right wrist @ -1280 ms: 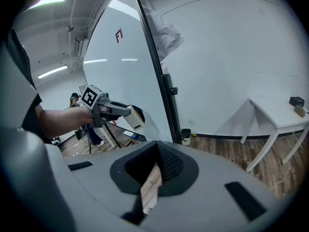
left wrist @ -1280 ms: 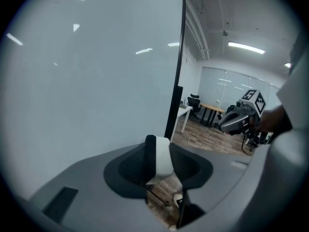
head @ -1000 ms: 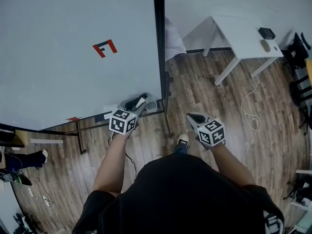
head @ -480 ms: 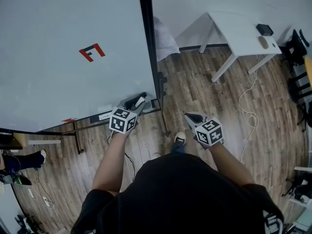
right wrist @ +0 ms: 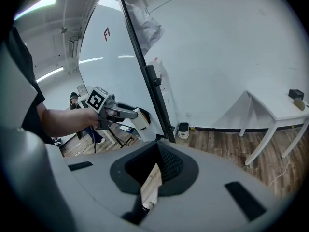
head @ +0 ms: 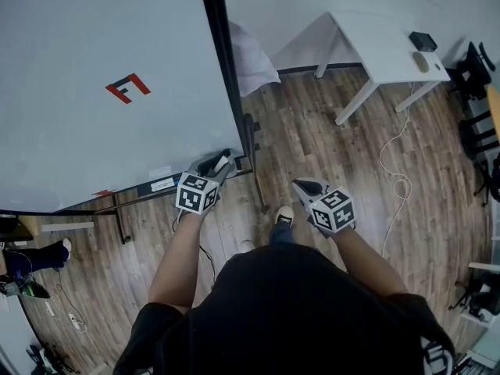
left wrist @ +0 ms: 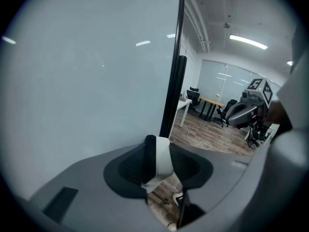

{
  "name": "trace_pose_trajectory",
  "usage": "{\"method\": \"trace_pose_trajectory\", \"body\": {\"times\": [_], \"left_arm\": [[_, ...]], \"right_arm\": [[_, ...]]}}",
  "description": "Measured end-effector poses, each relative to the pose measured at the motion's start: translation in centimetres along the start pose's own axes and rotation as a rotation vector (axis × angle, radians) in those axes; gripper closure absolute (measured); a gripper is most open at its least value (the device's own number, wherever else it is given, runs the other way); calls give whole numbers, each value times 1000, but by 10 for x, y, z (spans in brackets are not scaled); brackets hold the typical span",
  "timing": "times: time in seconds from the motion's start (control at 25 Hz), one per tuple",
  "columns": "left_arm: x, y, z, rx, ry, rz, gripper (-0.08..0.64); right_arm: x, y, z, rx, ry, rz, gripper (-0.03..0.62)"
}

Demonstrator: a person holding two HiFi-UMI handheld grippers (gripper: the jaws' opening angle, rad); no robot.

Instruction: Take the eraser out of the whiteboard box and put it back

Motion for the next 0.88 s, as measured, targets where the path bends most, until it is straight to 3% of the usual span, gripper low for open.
{"method": "trace_pose_trajectory", "body": {"times": [0.88], "left_arm": [[28, -4, 33, -21, -63, -28, 403]], "right_arm": [[14, 17, 5, 3, -44, -28, 598]]}}
Point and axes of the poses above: the fingertips, and each gripper's own axes: x forward along the fingers, y to its right, z out of its underside, the point moved 9 cm from there along -x, backward along the fingers, and after that the axes turned 11 degrees about y, right-handed, at the moved point
